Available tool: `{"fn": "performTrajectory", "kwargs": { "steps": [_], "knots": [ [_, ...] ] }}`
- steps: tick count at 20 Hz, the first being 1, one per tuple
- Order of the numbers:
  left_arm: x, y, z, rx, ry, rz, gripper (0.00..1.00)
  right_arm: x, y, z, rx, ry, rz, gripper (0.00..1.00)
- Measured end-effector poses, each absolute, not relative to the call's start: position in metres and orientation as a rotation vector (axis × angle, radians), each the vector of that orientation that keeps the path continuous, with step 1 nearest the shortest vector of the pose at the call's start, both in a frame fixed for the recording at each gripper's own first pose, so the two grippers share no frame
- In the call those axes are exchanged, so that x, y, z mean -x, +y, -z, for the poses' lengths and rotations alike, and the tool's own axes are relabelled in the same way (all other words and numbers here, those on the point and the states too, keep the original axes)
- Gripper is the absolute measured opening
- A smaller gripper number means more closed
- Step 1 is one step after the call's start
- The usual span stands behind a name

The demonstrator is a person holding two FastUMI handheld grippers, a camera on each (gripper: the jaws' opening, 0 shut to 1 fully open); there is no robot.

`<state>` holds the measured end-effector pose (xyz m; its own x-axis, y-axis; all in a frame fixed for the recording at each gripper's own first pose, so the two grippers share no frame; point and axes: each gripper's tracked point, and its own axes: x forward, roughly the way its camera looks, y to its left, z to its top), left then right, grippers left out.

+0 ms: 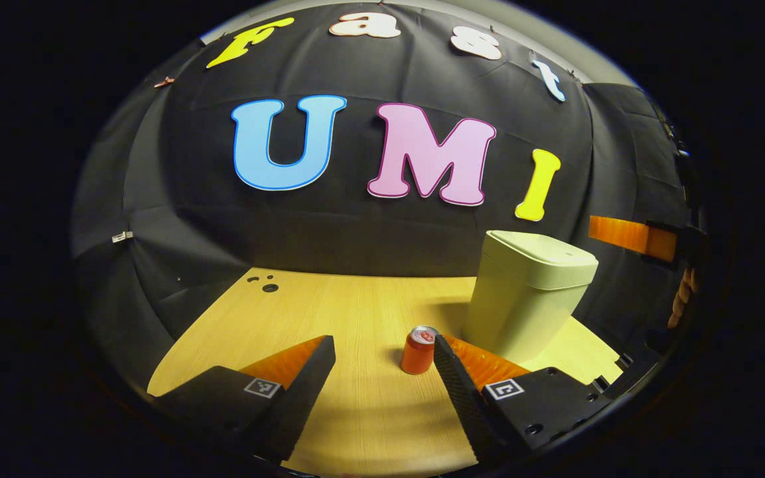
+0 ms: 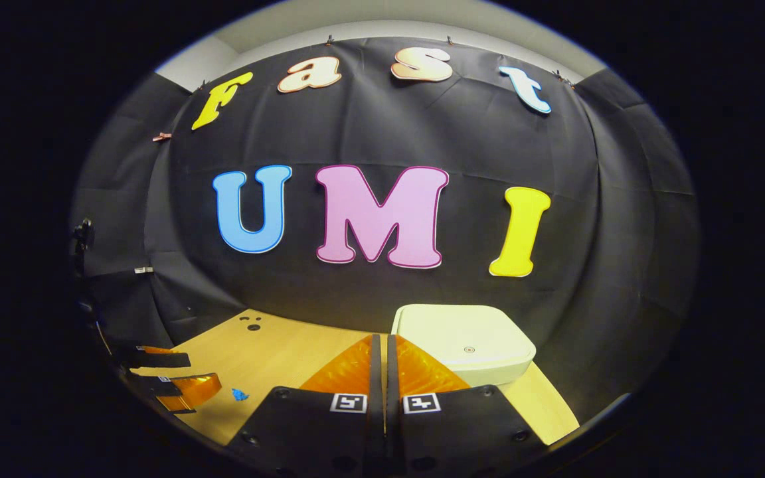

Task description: Press the lid of the desktop garbage bin to open it, pick up the crumpled paper on the desktop and throw it into the bin, then pick up the pop can on the desktop and drop it into the bin, and finally close the garbage bin lid.

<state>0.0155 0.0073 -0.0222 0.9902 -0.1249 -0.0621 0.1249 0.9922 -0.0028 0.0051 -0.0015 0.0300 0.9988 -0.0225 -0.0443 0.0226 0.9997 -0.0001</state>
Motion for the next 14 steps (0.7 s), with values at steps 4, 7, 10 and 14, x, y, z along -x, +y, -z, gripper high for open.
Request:
{"fn": "performTrajectory", "kwargs": {
  "steps": [4, 7, 10, 14],
  "knots": [
    [-0.019, 0.011, 0.025, 0.005, 0.074, 0.111, 0.96, -0.022, -0.017, -0.034, -0.032, 0.079, 0.023, 0.05],
    [-0.021, 0.015, 0.029, 0.001, 0.089, 0.092, 0.95, -0.038, -0.033, -0.034, -0.026, 0.094, 0.041, 0.08],
    [-0.021, 0.02, 0.031, 0.008, 0.094, 0.075, 0.96, -0.05, -0.055, -0.03, -0.025, 0.119, 0.08, 0.05],
    [-0.023, 0.033, 0.032, 0.026, 0.1, 0.033, 0.96, -0.063, -0.081, -0.014, -0.028, 0.177, 0.125, 0.05]
  ]
}}
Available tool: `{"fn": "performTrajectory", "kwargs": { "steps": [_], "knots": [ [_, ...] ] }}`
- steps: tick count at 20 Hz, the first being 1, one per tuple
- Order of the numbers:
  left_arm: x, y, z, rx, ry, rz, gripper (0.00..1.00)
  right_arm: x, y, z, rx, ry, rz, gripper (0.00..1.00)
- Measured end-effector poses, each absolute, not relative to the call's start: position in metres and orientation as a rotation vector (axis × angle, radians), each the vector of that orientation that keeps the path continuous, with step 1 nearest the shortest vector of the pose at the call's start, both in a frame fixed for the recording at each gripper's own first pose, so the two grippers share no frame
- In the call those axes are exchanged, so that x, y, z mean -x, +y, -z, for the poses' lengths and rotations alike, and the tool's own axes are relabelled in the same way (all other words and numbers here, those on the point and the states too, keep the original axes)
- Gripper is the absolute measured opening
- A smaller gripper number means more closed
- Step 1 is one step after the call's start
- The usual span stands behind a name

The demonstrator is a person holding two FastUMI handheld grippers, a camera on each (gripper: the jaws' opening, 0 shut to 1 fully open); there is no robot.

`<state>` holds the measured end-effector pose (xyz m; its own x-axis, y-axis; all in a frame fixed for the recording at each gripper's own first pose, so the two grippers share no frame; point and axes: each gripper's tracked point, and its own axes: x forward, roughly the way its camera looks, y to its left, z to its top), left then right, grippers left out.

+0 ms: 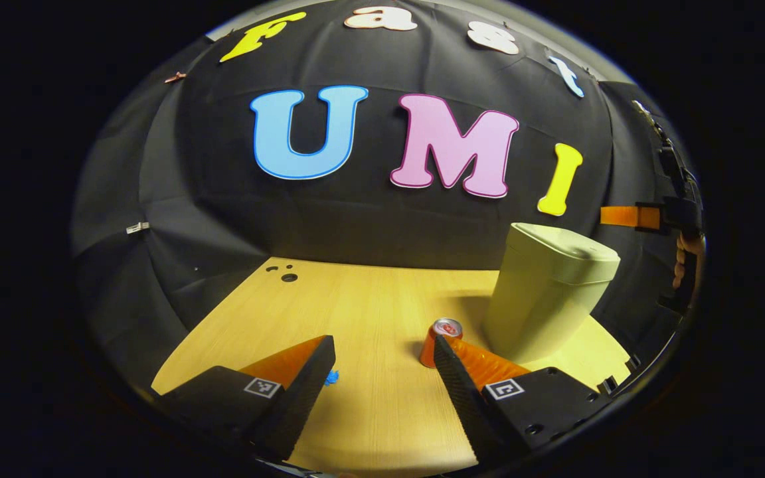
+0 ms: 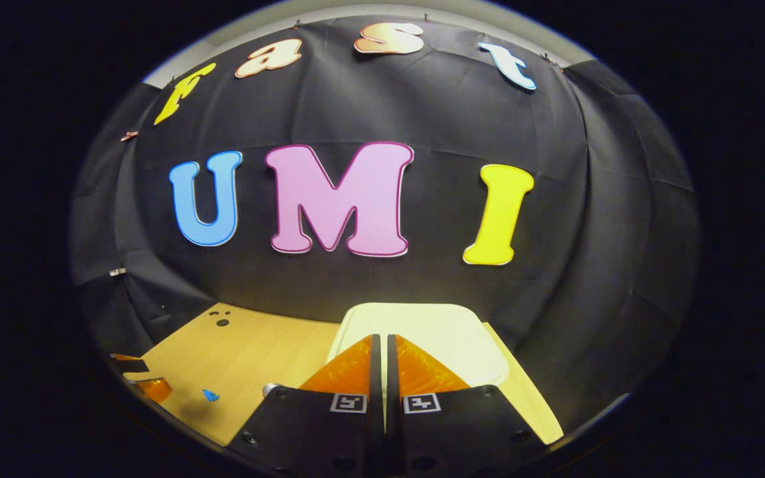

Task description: Press the lid of the desktop garbage bin to open it, pick up the crumpled paper on the desktop and throw it into the bin, then pick up the pop can on the desktop and drop it into the bin, and finally close the garbage bin lid.

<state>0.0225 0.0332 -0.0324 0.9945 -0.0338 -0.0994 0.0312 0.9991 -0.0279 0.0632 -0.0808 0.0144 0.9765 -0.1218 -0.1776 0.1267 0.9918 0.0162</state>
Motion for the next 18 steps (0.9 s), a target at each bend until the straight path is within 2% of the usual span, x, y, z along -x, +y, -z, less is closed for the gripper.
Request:
{"fn": "performTrajectory", "kwargs": {
  "steps": [4, 6, 7, 8, 11, 18],
  "knots": [
    [-0.023, 0.041, 0.037, 0.044, 0.115, 0.002, 0.96, -0.073, -0.095, 0.002, -0.018, 0.221, 0.147, 0.07],
    [-0.023, 0.043, 0.039, 0.05, 0.121, -0.009, 0.96, -0.078, -0.103, 0.014, -0.021, 0.253, 0.153, 0.05],
    [-0.023, 0.044, 0.039, 0.051, 0.122, -0.013, 0.96, -0.081, -0.105, 0.019, -0.029, 0.265, 0.155, 0.08],
    [-0.021, 0.044, 0.04, 0.051, 0.124, -0.015, 0.96, -0.083, -0.106, 0.024, -0.037, 0.277, 0.156, 0.05],
    [-0.02, 0.044, 0.041, 0.043, 0.128, -0.021, 0.96, -0.086, -0.108, 0.036, -0.046, 0.307, 0.155, 0.05],
    [-0.016, 0.052, 0.047, 0.042, 0.14, -0.042, 0.96, -0.086, -0.109, 0.038, -0.057, 0.298, 0.154, 0.06]
  ]
}}
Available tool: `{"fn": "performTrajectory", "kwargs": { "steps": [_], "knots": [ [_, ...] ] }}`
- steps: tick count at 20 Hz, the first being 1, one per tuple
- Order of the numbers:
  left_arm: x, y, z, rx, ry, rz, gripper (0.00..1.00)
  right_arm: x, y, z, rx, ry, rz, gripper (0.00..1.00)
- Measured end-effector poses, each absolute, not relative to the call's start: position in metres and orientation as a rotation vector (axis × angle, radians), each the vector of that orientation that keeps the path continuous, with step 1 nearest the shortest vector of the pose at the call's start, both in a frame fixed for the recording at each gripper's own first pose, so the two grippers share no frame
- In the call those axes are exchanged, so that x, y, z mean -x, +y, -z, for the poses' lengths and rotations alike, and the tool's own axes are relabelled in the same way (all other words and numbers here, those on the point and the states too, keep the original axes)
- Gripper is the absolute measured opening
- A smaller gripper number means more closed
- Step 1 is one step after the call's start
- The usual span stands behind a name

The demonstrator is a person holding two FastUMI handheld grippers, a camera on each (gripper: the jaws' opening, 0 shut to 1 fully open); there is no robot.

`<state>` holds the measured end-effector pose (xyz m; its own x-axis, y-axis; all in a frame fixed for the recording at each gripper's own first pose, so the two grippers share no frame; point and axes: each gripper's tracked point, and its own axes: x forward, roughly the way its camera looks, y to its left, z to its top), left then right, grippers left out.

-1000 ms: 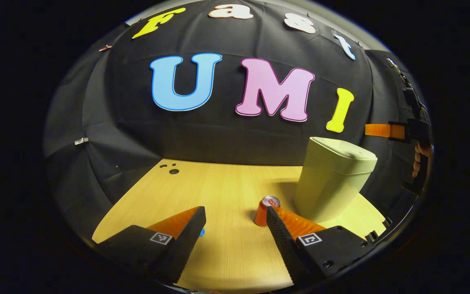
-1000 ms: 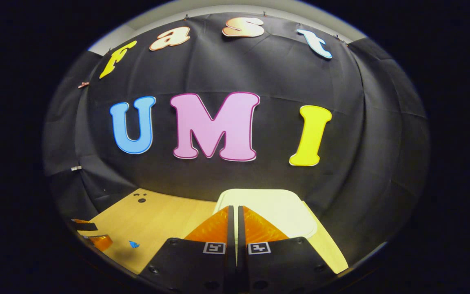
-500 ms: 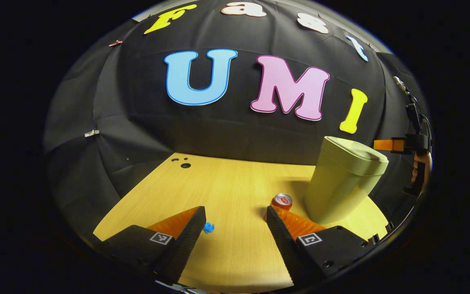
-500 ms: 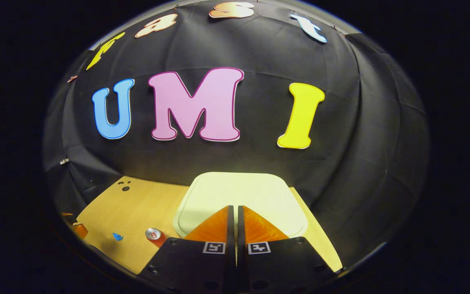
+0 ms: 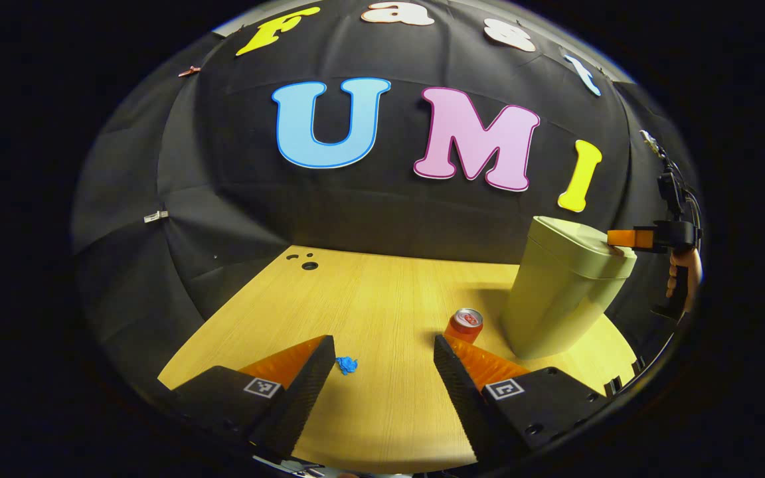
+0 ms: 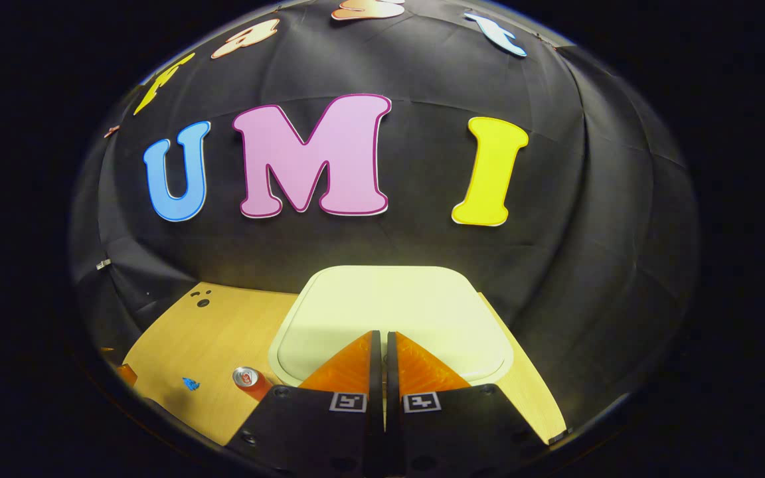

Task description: Press the lid of the desktop garbage bin to open it, pick up the crumpled paper on the desktop and throw it into the bin, then pick up the pop can on the desktop and drop it into the bin, and finally close the garbage bin lid.

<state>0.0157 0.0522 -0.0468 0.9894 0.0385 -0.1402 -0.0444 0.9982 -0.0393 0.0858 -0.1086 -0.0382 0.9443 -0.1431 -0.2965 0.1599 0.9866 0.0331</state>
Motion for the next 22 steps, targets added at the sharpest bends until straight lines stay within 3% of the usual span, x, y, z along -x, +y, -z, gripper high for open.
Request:
{"fn": "performTrajectory", "kwargs": {
  "steps": [12, 22],
  "knots": [
    [-0.008, 0.048, 0.044, 0.036, 0.123, -0.025, 0.95, -0.076, -0.111, 0.029, 0.098, 0.264, 0.185, 0.05],
    [0.033, 0.076, 0.06, 0.073, 0.12, -0.031, 0.96, -0.016, -0.07, 0.029, 0.031, 0.291, 0.159, 0.05]
  ]
}}
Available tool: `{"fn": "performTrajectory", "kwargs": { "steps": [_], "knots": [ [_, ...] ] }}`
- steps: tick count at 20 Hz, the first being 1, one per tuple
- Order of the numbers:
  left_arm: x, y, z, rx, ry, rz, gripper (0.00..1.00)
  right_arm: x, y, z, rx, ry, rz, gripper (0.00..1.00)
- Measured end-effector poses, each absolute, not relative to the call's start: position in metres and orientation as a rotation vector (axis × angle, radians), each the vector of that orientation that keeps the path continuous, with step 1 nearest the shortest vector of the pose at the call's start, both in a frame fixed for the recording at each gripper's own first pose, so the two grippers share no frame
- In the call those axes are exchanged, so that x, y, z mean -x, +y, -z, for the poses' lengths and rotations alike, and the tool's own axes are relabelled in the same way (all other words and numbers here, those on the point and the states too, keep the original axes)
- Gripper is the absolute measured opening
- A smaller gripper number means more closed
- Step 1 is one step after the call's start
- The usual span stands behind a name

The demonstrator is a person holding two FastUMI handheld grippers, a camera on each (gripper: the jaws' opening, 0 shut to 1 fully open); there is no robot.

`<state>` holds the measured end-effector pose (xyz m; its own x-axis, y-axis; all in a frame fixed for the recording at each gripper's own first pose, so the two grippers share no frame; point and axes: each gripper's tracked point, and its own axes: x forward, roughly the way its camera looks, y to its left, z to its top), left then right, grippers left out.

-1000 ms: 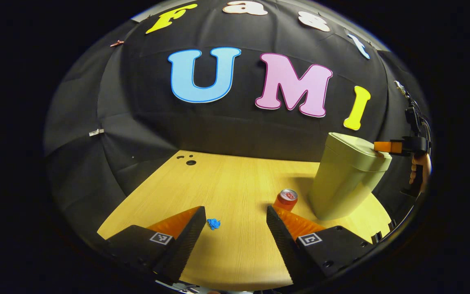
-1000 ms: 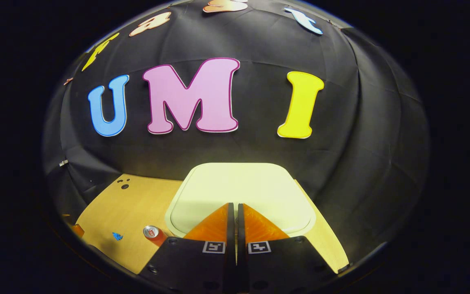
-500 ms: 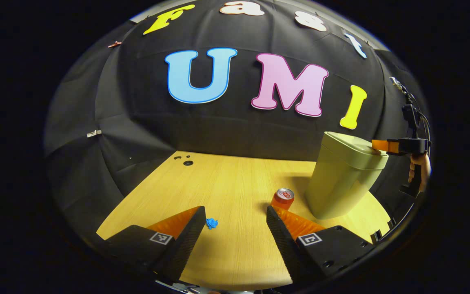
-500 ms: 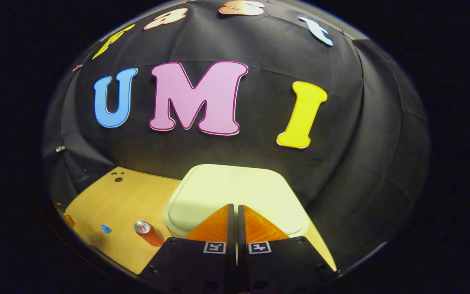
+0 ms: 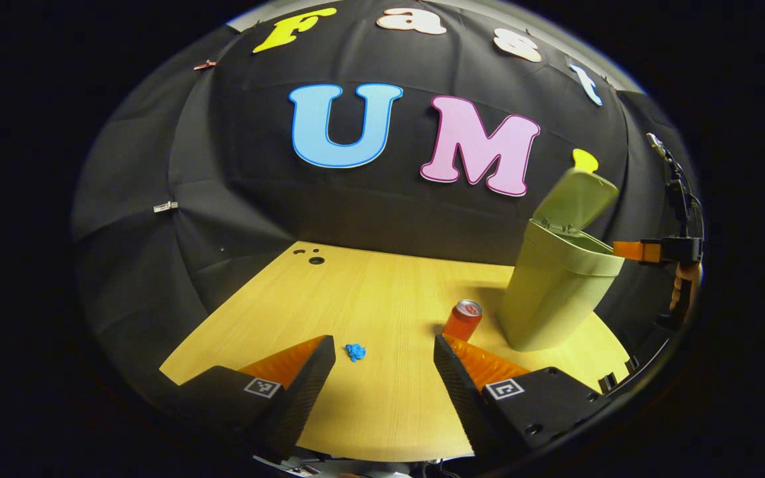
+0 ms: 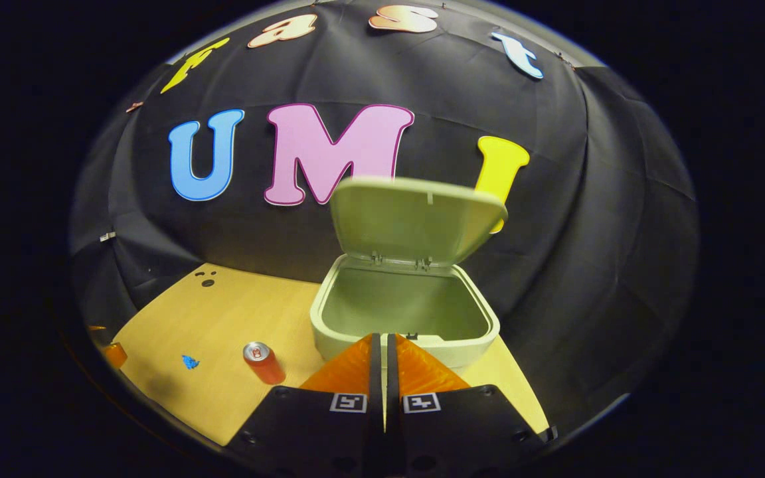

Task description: Press the lid of the desktop garbage bin to open it, pick up the crumpled paper on the desktop and throw it into the bin, then pick up the pop can on the desktop and drop it into the bin, and finally close the garbage bin lid.

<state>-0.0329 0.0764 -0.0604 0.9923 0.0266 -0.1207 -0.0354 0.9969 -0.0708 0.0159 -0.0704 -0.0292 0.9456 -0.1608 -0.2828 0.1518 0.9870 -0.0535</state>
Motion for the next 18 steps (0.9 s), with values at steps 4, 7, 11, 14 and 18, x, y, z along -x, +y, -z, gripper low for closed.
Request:
{"fn": "performTrajectory", "kwargs": {
  "steps": [4, 7, 11, 14, 18],
  "knots": [
    [0.051, 0.096, 0.073, 0.077, 0.114, -0.022, 0.96, 0.008, -0.056, 0.023, -0.008, 0.286, 0.169, 0.05],
    [0.054, 0.106, 0.081, 0.084, 0.119, -0.01, 0.95, 0.024, -0.044, 0.02, -0.013, 0.281, 0.164, 0.05],
    [0.043, 0.123, 0.083, 0.064, 0.127, -0.014, 0.96, 0.035, -0.034, 0.016, -0.022, 0.266, 0.152, 0.05],
    [0.021, 0.13, 0.09, 0.076, 0.157, -0.019, 0.96, 0.033, -0.03, 0.022, -0.045, 0.272, 0.142, 0.05],
    [-0.021, 0.135, 0.1, 0.083, 0.21, -0.039, 0.96, 0.029, -0.03, 0.036, -0.066, 0.283, 0.125, 0.05]
  ]
}}
